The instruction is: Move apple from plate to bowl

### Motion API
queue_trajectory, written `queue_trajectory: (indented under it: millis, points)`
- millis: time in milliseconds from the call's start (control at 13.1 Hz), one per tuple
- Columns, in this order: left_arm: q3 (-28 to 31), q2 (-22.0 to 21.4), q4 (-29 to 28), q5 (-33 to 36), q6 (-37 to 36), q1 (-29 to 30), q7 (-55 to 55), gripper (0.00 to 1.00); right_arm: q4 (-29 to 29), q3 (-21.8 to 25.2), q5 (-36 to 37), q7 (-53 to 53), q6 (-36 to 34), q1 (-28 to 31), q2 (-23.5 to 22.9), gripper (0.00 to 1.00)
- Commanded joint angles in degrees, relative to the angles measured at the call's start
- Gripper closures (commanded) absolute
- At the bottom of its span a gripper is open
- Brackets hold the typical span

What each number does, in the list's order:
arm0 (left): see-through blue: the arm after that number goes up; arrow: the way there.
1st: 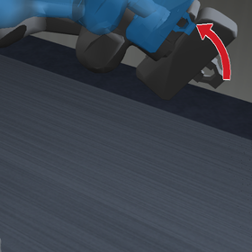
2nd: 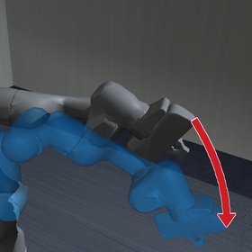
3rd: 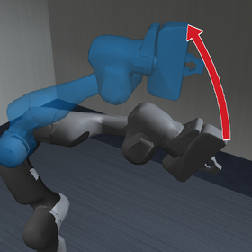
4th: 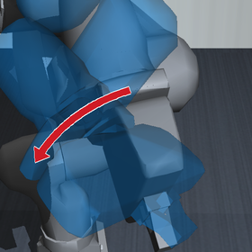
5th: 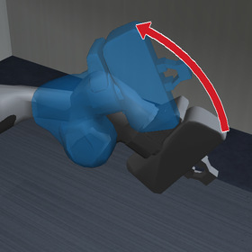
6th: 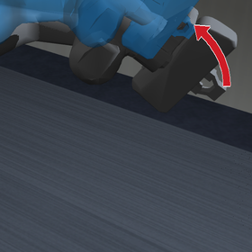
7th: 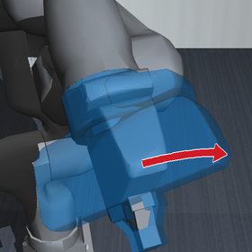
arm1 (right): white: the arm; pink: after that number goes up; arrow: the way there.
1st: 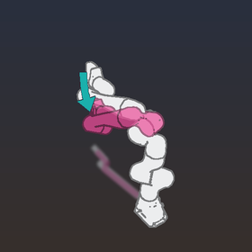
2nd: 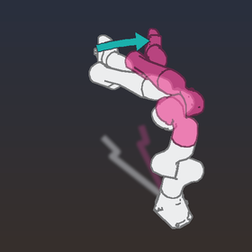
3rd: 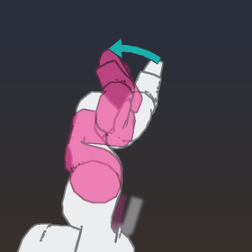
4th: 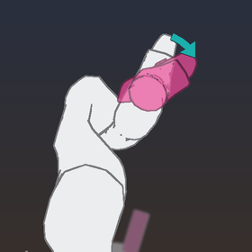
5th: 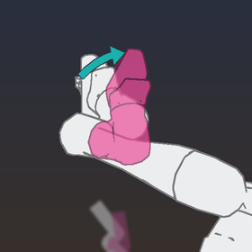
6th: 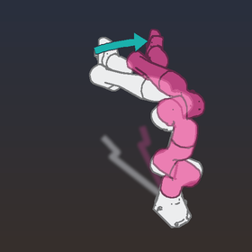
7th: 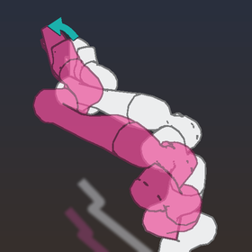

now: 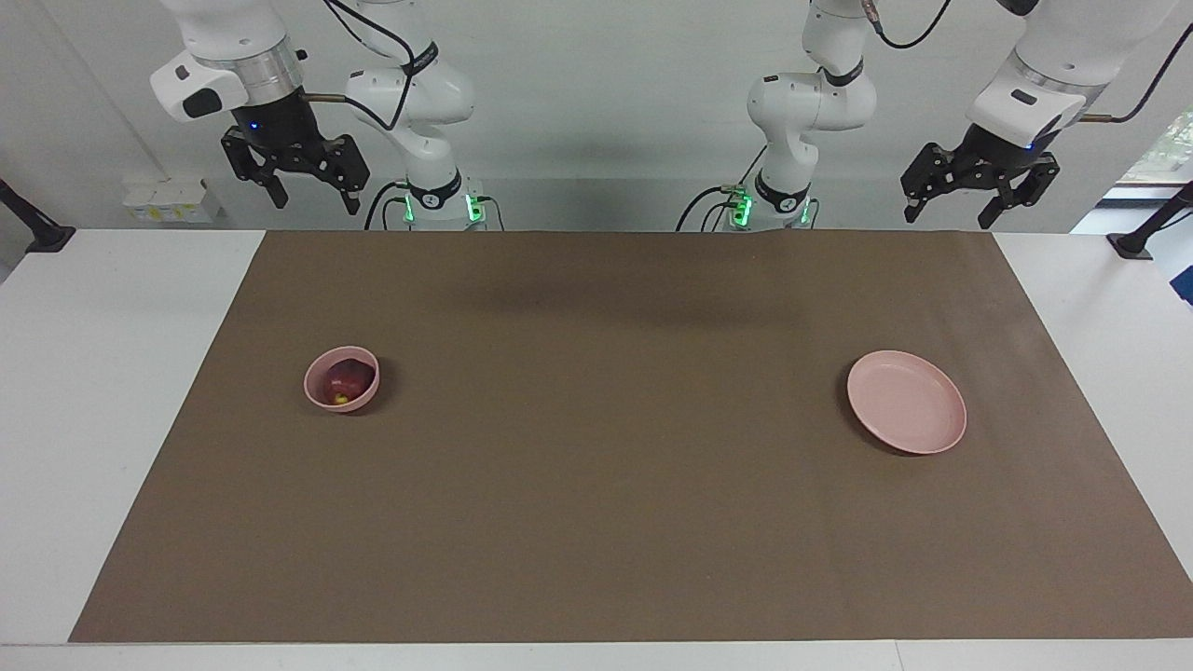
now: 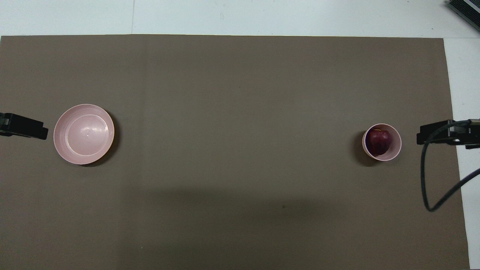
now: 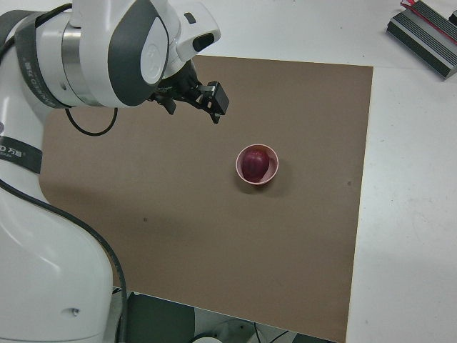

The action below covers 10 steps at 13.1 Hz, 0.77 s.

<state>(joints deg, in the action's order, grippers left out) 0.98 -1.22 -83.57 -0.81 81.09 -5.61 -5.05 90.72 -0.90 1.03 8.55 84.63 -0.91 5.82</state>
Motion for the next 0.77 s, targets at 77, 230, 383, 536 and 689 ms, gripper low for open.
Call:
queue_trajectory:
  millis: [77,230,383,536,689]
  points:
    - [-0.1,-1.0,-0.9,-0.5,0.2,-0.2,0.4,0.0,2.2,-0.1,0.1,-1.7,0.9,1.4,2.0,0.0]
    - [-0.1,-1.0,-0.9,-0.5,0.2,-0.2,0.3,0.0,2.2,-0.2,0.1,-1.7,0.9,1.4,2.0,0.0]
    - [0.0,-0.9,-0.9,-0.3,0.5,-0.2,0.3,0.0,2.1,-0.2,0.1,-1.8,1.1,1.4,1.8,0.0]
    - [0.0,-0.7,-0.7,0.5,0.6,-0.2,0.3,0.0,2.0,-0.2,0.1,-1.6,1.3,1.4,1.7,0.0]
    - [0.0,-0.6,-0.7,0.5,0.8,-0.2,0.2,0.0,1.1,-0.2,0.0,-1.6,1.2,1.5,1.2,0.0]
